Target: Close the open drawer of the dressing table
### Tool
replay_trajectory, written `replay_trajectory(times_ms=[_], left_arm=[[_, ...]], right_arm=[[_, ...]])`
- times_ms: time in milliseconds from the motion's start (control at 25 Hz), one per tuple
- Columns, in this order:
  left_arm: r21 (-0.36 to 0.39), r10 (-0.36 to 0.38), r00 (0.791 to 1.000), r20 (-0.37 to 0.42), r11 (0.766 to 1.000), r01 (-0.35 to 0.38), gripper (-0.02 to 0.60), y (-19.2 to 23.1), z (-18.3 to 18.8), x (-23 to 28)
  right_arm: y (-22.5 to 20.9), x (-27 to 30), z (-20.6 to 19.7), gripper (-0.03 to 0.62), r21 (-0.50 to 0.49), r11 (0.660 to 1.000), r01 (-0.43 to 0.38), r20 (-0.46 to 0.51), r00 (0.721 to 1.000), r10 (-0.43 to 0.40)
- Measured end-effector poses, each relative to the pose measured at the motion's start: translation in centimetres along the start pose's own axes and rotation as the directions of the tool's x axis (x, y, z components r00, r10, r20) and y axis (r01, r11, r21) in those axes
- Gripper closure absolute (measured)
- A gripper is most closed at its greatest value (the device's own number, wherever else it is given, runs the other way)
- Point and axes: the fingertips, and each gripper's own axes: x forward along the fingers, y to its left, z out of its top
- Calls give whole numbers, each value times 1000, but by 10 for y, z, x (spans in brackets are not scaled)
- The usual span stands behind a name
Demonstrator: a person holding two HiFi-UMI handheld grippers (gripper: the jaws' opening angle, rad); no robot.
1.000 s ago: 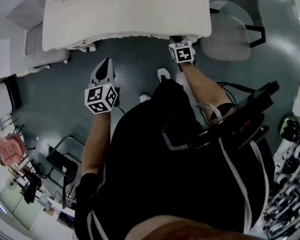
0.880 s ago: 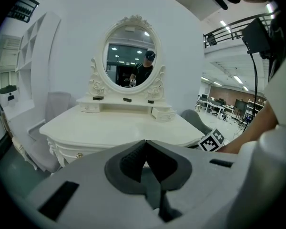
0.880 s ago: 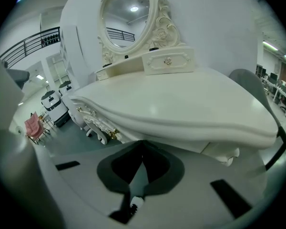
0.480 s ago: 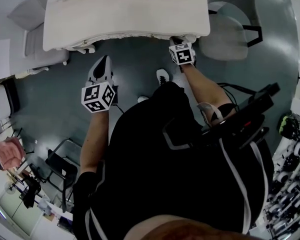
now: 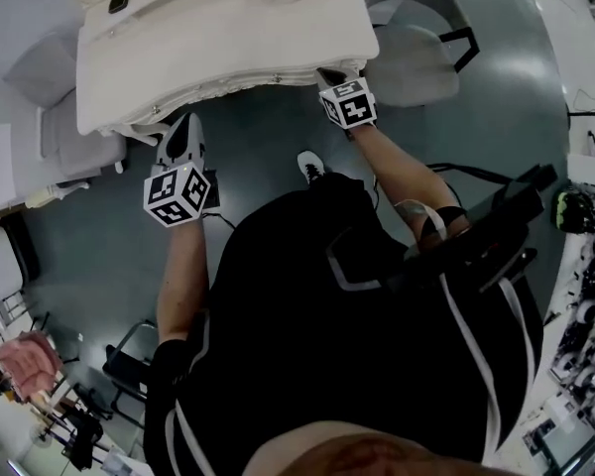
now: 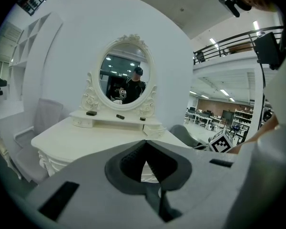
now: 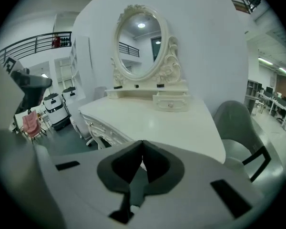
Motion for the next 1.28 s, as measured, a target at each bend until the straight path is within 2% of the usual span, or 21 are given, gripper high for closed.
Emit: replay_trajectory(times_ms=[400,560,800,920,1000,1200,1280], left_arm=[[10,-56,995,80,998,55,578,-18,54,-25],[22,-53,992,111,998,51,578,-16,82,-35],[85,-61,977,203,995,45,578,-26,130,-56],[110,-37,964,263,994,9,578,-30,149,-68],[116,-38,959,282,993,5,578,-36,160,-76],[123,-89,956,280,991,56,577,-55,169,-82],[126,-88,955,282,991,54,577,-57,172,-84]], right_arm=[[16,-96,89,589,21,1000,23,175,984,-26],[28,-137,135,589,-18,999,29,255,967,-24],[41,-194,185,589,-50,998,38,358,933,-18],[46,-216,202,589,-65,997,42,397,918,-13],[52,-230,211,589,-67,998,15,415,910,14],[57,-267,235,589,-100,995,15,459,888,33],[57,-276,241,589,-110,994,21,473,881,34]])
